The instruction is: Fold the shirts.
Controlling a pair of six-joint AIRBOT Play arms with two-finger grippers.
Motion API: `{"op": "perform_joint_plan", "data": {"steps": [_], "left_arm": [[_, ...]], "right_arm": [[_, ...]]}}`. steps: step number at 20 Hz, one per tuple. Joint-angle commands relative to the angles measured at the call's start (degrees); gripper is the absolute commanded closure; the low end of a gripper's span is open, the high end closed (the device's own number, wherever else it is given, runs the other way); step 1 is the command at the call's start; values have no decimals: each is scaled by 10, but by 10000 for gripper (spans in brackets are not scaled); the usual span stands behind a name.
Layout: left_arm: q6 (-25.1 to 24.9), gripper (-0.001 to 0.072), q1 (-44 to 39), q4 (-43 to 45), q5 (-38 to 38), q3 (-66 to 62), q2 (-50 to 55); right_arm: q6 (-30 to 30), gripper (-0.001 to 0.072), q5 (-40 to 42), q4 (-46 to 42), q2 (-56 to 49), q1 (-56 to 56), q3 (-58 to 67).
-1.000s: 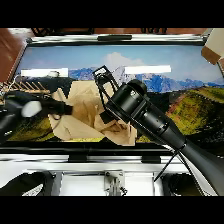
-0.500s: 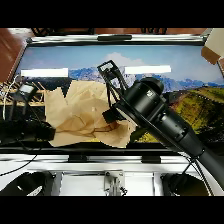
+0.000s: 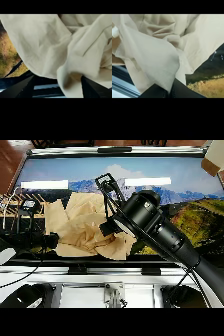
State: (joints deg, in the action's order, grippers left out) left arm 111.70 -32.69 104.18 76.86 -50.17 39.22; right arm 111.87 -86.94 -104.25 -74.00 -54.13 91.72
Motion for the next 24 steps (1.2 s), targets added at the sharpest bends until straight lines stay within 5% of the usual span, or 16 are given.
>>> {"op": "perform_joint_plan", "data": {"steps": [1, 6, 12, 15, 18, 21, 24], "left_arm": [[-2, 27, 18, -29, -3, 3, 7], [-83, 33, 79, 114, -1, -30, 10], [-229, 32, 417, 167, -51, -53, 31], [-259, 34, 550, 130, -86, -52, 63], [-260, 35, 598, 42, -92, -52, 112], [-327, 34, 599, 42, -105, -52, 162], [-337, 34, 599, 42, -119, -53, 214]], "right_arm": [[5, 638, 3, 3, -1, 0, 0], [3, 638, 0, 7, -1, 0, 0], [-13, 638, -3, 9, -1, 0, 0], [-23, 638, -2, 9, -1, 0, 0], [-23, 638, -3, 29, -1, 0, 0], [-23, 638, -3, 39, -1, 0, 0], [-23, 638, -2, 53, -1, 0, 0]]}}
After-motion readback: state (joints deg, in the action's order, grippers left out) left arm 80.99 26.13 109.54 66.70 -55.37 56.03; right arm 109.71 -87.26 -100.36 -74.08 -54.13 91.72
